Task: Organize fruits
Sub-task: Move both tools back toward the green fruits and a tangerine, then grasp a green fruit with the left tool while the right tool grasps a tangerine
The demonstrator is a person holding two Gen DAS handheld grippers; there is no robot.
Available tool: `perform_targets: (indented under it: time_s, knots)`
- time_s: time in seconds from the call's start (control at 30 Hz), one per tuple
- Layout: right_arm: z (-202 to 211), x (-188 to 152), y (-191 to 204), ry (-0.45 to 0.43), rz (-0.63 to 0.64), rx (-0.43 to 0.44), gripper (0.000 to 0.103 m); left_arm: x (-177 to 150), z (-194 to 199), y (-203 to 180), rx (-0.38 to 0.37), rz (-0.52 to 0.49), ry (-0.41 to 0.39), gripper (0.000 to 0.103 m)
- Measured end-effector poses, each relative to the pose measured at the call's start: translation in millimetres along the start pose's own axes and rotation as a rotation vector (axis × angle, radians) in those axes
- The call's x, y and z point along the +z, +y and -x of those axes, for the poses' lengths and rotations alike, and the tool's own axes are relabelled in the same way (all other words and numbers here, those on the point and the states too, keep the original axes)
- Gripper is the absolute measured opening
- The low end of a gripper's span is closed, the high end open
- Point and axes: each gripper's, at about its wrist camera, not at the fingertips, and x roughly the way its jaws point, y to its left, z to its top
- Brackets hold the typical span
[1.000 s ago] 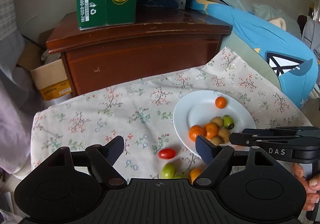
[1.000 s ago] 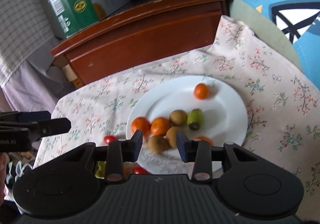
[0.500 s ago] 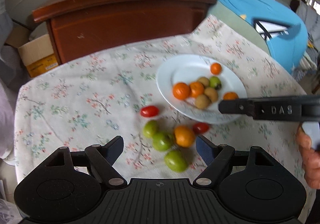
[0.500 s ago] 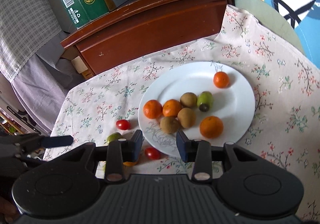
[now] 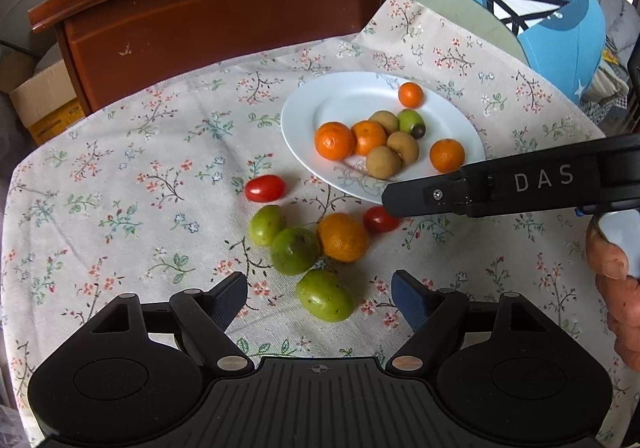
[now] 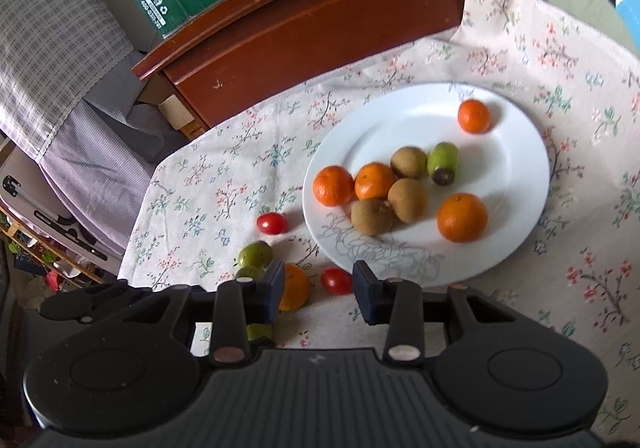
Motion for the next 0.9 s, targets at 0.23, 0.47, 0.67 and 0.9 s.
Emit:
perform_targets:
  time_s: [0.23,0.47,0.67,0.9]
  knots:
    - [-8,-4,1,0.036,-0.016,0.024,0.039,-4,-9,-3,-0.014,-0.005,-0.005,0.066]
    - [-18,-7,4,0.059,-0.018,0.035,0.039,-8,-13,-4,-0.005,-0.026,-0.009,0.037]
    - [-26,-9,6,0.067,-0.034,0.042,0.039,-10,-6,5,-0.015,0.002,-0.013,0.032]
    - [-33,-12,9,0.069,-0.025,0.043,0.039,-18,3,13,-0.006,0.022,-0.021,0.032]
